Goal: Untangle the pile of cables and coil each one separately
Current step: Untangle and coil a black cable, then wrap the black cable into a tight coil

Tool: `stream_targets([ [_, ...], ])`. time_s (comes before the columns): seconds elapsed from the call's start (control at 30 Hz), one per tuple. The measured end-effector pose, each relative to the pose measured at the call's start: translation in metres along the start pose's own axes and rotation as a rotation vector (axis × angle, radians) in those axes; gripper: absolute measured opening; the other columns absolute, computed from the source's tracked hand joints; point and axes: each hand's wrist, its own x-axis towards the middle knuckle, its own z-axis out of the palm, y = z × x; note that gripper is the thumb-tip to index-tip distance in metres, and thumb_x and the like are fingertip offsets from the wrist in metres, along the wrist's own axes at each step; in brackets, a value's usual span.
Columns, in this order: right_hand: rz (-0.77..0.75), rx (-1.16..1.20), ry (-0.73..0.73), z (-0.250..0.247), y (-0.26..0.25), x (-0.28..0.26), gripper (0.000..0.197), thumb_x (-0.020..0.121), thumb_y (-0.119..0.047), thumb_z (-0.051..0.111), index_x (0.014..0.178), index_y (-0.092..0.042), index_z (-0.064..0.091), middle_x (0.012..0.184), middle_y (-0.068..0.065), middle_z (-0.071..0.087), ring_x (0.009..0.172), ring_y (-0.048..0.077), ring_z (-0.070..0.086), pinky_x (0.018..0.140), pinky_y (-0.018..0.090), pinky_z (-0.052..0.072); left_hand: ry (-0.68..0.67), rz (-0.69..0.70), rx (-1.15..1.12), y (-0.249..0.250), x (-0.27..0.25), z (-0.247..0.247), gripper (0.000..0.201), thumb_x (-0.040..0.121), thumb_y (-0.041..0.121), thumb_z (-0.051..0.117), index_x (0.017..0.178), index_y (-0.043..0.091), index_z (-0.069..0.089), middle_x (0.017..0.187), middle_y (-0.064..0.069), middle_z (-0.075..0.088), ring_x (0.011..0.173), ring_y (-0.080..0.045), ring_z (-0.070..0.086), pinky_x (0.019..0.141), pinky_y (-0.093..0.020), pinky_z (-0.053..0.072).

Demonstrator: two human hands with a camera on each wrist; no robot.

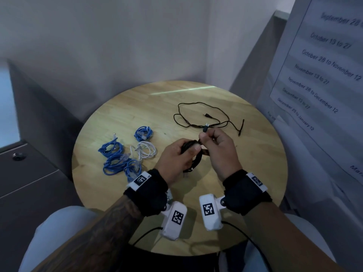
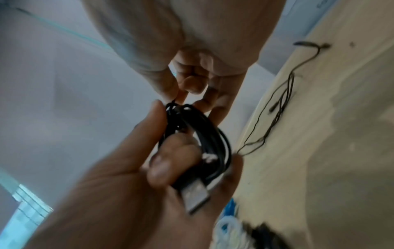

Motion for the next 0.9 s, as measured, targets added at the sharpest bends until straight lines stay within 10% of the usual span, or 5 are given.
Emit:
stream_targets([
  [0.1,-0.009,-0.038,0.037,-0.007,0.000,0.001,0.018,0.092,-0.034,0.063,0.076,-0.026,0.060,0.080,-0.004,0.065,0.085,0.023,0.066,0.081,0.056,0.059,0.027,0.005,-0.006,0.006,-0.003,0.000,0.025,0.095,0.008,0.058,0.118,0.007,0.048,0.072,-0.007,0.062,0.059,-0.016,0.057,0.049,-0.028,0.047],
  [0.3,0.009,0.028,0.017,-0.017,-0.014,0.003,0.017,0.099,-0.019,0.061,0.084,-0.013,0.062,0.088,0.004,0.067,0.079,0.017,0.069,0.071,0.037,0.063,0.033,0.038,0.353,0.032,0.020,-0.016,0.012,0.091,0.012,0.067,0.102,0.010,0.070,0.079,-0.003,0.068,0.059,-0.008,0.057,0.052,-0.020,0.046],
  [0.5,0.147,-0.523,-0.200,-0.058,0.005,0.005,0.031,0.100,-0.040,0.055,0.094,-0.013,0.069,0.089,0.004,0.069,0.085,0.022,0.067,0.082,0.041,0.054,0.145,-0.038,0.785,0.050,0.083,-0.046,0.006,0.087,0.010,0.071,0.093,0.012,0.071,0.089,-0.010,0.072,0.069,-0.018,0.063,0.064,-0.026,0.055],
  [0.67,0.316,-0.811,-0.592,-0.057,0.026,-0.008,0.028,0.098,-0.042,0.059,0.099,-0.016,0.070,0.102,0.003,0.070,0.095,0.023,0.065,0.088,0.039,0.054,-0.072,-0.272,1.489,0.025,0.109,-0.044,0.023,0.094,0.020,0.060,0.108,0.007,0.072,0.110,-0.012,0.070,0.086,-0.026,0.060,0.074,-0.029,0.045],
  [0.9,0.278,-0.790,-0.555,-0.058,0.037,0.004,0.031,0.095,-0.047,0.059,0.104,-0.019,0.068,0.109,0.001,0.066,0.100,0.021,0.062,0.089,0.037,0.052,-0.246,-0.312,1.739,0.018,0.134,-0.024,0.030,0.097,0.027,0.056,0.125,0.017,0.054,0.135,-0.010,0.051,0.111,-0.027,0.053,0.092,-0.032,0.042],
])
